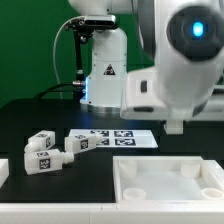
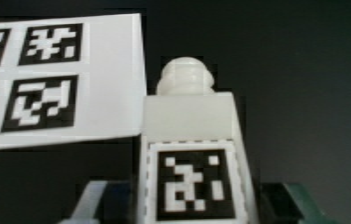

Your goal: Assemble square table

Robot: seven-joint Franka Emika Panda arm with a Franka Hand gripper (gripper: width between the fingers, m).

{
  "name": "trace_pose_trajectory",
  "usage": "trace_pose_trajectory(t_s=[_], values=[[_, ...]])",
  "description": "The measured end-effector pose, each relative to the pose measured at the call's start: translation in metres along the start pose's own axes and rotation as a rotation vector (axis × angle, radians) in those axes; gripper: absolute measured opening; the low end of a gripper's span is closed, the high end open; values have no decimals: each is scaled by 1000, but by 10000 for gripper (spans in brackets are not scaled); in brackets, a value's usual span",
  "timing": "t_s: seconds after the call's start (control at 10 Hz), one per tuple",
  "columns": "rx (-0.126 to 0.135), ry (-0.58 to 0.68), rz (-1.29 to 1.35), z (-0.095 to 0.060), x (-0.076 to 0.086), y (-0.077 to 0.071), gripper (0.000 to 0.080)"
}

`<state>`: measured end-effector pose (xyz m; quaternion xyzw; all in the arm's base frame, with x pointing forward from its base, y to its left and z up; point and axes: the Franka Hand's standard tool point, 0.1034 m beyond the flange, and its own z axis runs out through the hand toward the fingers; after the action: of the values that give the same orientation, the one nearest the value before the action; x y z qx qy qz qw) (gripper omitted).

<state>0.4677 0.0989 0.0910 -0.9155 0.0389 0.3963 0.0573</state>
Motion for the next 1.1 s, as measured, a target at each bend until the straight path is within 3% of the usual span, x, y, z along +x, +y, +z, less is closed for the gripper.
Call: trace_pose_trajectory(t_s=[0.3, 0.4, 0.5, 0.7, 0.8, 1.1], values=[[5, 182, 14, -2, 1, -2, 284], [10, 261, 9, -8, 10, -4, 284], [16, 349, -8, -20, 20, -6, 284], [35, 459, -48, -69, 32, -12, 284], [45, 574, -52, -87, 45, -15, 284], [43, 766, -54, -82, 44, -14, 284]])
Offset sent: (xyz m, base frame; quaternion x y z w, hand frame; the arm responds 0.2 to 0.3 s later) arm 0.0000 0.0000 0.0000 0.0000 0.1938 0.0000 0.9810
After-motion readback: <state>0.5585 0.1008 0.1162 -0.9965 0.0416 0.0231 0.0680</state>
